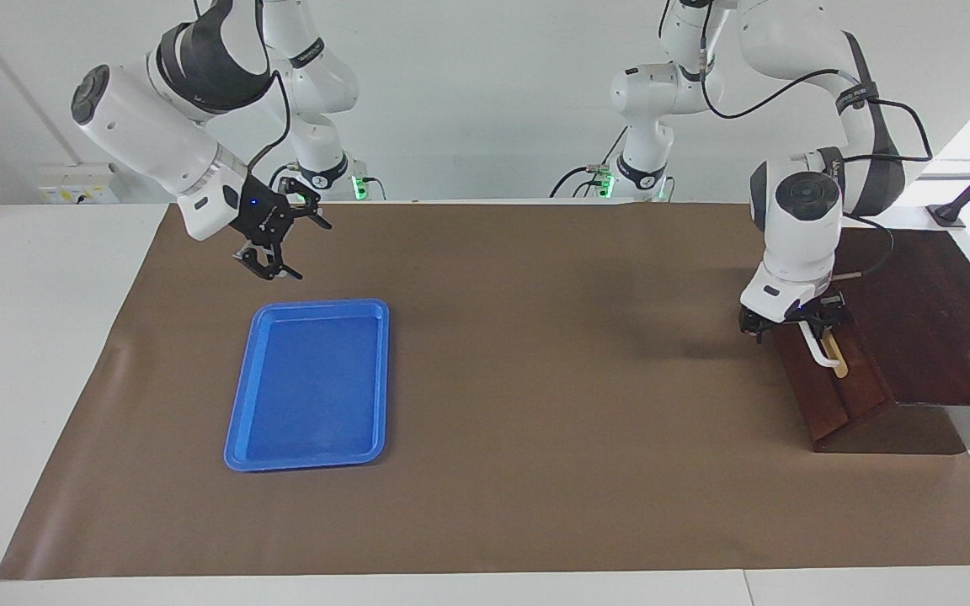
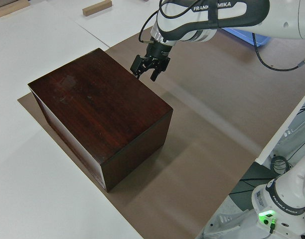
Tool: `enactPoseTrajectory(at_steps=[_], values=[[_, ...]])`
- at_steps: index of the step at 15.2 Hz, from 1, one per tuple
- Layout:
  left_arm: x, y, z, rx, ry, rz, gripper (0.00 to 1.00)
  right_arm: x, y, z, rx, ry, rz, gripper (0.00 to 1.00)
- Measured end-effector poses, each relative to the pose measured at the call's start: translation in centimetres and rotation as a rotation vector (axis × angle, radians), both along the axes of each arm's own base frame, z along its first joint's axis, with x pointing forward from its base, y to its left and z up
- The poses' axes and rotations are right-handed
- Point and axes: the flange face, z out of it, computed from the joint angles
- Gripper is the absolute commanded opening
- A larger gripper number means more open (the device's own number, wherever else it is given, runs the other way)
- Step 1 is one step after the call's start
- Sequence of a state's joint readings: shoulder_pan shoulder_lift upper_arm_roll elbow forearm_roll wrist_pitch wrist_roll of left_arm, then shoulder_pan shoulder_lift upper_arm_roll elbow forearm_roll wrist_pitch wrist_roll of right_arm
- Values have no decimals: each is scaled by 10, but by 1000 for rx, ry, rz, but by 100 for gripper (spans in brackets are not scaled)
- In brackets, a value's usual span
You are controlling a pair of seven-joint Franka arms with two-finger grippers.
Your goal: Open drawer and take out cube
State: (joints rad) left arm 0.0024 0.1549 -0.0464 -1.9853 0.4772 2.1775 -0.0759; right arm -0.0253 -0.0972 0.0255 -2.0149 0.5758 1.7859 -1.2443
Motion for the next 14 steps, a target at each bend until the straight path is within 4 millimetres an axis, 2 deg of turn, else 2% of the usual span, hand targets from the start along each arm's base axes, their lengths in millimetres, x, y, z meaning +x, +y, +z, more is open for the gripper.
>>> enactPoseTrajectory(at_steps=[4,7,10,12,14], values=[[3,1,-7,-8,-23,12,100,-7,53,-29,159,-44,100,100],[4,-9,-14,-30,-74,72,100,-13,95,-53,269,-123,164,100],[3,-46,-18,-52,-106,99,100,-20,137,-75,340,-179,209,100],[0,-81,-16,-90,-117,106,100,-26,172,-83,369,-221,227,100],[-3,-106,-14,-128,-120,114,100,-35,206,-88,402,-245,237,100]])
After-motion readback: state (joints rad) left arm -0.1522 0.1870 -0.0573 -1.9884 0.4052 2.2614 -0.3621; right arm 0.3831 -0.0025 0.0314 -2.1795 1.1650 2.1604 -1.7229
